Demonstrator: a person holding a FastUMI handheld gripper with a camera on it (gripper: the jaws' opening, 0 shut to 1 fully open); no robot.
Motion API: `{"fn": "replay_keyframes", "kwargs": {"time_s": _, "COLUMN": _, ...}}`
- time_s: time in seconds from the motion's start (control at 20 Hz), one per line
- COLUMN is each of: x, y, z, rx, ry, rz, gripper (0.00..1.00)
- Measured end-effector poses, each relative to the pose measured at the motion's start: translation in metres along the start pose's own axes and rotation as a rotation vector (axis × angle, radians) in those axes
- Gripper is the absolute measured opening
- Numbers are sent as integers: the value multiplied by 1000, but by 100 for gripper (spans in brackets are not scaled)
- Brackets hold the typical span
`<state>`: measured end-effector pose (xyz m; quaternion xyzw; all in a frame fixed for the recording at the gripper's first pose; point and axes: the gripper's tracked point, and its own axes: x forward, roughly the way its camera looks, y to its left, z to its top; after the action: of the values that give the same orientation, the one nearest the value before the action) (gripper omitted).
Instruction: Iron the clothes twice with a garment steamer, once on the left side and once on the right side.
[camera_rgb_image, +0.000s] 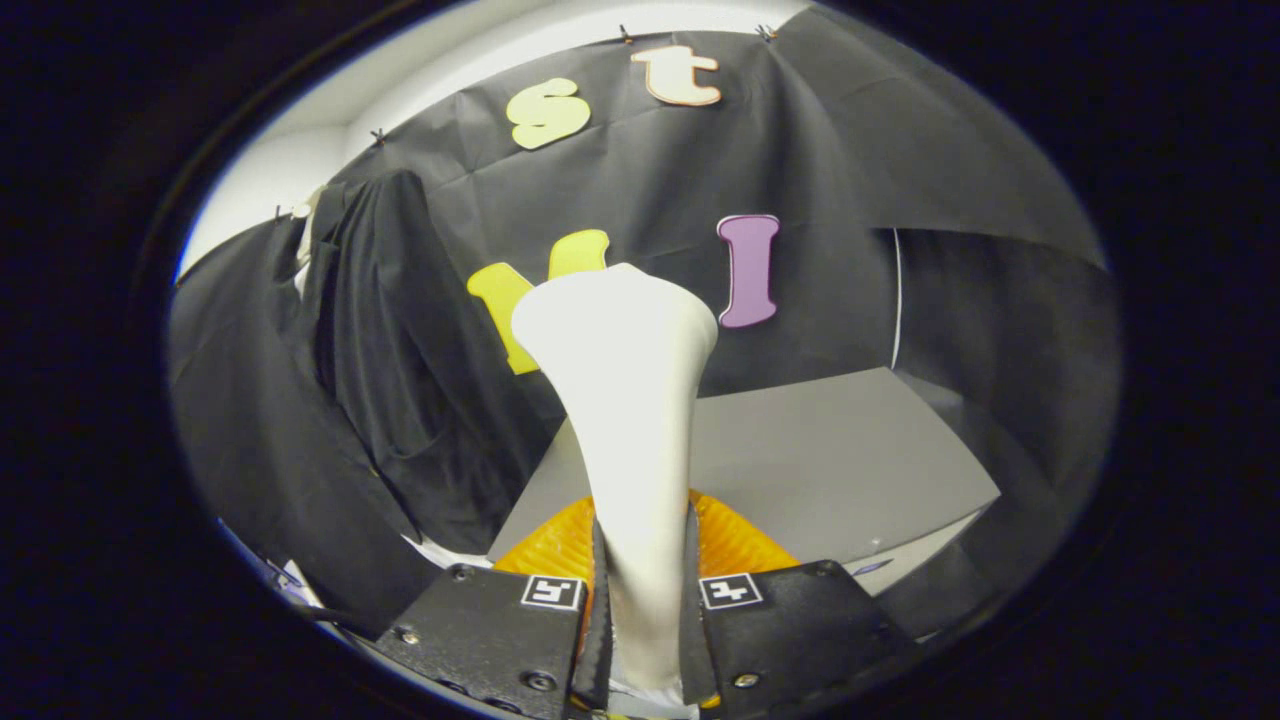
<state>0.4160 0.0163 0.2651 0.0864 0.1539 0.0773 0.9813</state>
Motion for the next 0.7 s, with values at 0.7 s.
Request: {"fn": "replay_keyframes", "kwargs": {"time_s": 0.7, "x": -53, "y": 166, "z": 18, "rx": -110, "ry": -200, "rz": -172, "gripper": 30}}
